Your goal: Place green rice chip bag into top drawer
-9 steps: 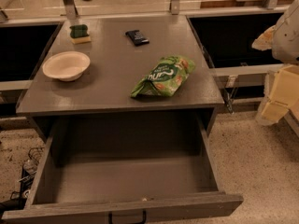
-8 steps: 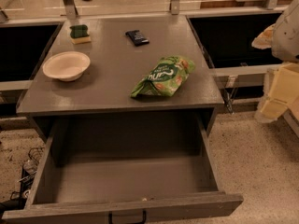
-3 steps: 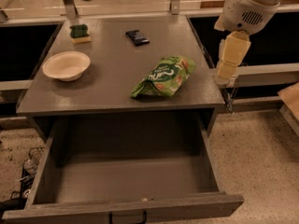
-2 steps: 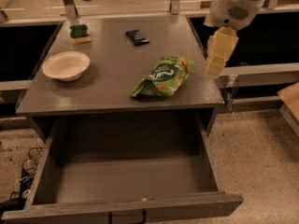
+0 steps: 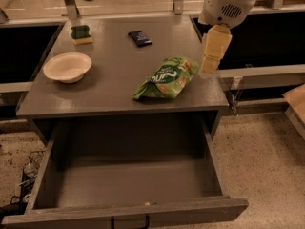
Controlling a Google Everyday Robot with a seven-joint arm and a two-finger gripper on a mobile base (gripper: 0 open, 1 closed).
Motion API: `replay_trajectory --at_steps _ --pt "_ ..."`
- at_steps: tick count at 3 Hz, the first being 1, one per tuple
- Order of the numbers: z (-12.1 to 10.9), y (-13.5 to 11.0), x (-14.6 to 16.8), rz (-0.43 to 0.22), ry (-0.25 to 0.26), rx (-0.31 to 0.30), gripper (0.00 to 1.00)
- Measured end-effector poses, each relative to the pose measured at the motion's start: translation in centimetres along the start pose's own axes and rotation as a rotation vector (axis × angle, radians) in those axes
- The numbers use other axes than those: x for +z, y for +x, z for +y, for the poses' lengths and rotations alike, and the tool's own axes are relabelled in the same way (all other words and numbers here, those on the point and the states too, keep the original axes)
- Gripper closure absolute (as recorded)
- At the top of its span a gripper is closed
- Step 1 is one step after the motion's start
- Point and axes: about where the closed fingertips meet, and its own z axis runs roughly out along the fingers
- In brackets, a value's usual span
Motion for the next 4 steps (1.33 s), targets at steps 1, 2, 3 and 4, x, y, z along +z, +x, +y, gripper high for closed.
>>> replay_trajectory --at_steps 1,2,3,4 --pt "0.0 0.1 0.9 -0.024 -0.023 0.012 0.0" --pt "-0.1 -0.5 4.0 -0.021 -0.069 0.049 0.0" --pt "-0.6 -1.1 6.7 -0.003 -0.109 0.095 0.0" --pt "-1.1 -1.9 8.4 0.014 -0.135 0.135 0.0"
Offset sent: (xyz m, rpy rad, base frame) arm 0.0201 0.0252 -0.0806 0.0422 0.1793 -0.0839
